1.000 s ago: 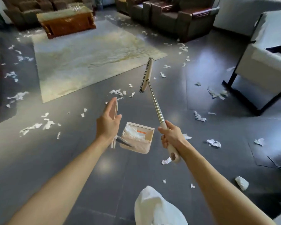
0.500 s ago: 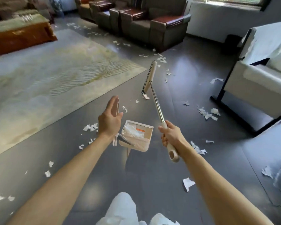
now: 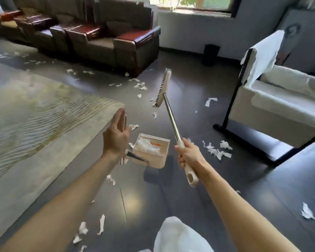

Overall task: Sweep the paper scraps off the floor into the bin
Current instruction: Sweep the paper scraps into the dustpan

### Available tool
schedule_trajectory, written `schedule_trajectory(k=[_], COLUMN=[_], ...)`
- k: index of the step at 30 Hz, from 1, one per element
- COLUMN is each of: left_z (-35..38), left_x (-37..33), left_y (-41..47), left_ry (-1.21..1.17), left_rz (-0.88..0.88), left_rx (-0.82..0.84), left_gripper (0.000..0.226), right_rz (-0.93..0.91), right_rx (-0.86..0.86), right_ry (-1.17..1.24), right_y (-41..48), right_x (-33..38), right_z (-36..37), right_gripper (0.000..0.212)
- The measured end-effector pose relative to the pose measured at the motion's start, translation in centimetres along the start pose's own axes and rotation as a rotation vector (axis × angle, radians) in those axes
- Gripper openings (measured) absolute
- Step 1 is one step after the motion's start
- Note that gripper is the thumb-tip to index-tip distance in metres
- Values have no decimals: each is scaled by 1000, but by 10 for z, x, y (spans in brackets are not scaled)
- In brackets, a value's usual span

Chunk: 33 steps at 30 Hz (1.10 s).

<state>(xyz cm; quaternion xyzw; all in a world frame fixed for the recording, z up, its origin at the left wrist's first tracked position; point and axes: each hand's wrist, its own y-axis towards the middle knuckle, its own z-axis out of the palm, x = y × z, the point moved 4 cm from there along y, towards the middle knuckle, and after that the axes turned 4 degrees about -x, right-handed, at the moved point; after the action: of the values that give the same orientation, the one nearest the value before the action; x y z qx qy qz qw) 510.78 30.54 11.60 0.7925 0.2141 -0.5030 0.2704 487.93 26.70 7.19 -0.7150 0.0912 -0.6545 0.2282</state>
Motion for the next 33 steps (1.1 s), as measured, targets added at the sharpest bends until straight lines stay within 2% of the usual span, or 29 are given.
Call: schedule_trajectory(k=[5,16,20,25,30,33], left_z=[87,290,366,479,570,624], left_x=[7,-3,9,39,23,6], left_y=[160,508,632,806,970,1054], left_ry=[95,93,46,-96,-110,-125], left_rz=[83,97,87,93,125,135], left_rx=[71,172,192,332,387,427], left_gripper=[59,60,59,61,62,62], right_rz=[16,69,95,98,110,109], right_rx=[-86,-192,-211,-276,-334,-357], right_ry=[46,126,163,199,257,299], right_y=[150,485,611,796,945,1022], right_x=[70,247,300,367,449,498], right_z=[9,-7,-9,-7,-12,-25], right_gripper=[36,43,40,40,33,47])
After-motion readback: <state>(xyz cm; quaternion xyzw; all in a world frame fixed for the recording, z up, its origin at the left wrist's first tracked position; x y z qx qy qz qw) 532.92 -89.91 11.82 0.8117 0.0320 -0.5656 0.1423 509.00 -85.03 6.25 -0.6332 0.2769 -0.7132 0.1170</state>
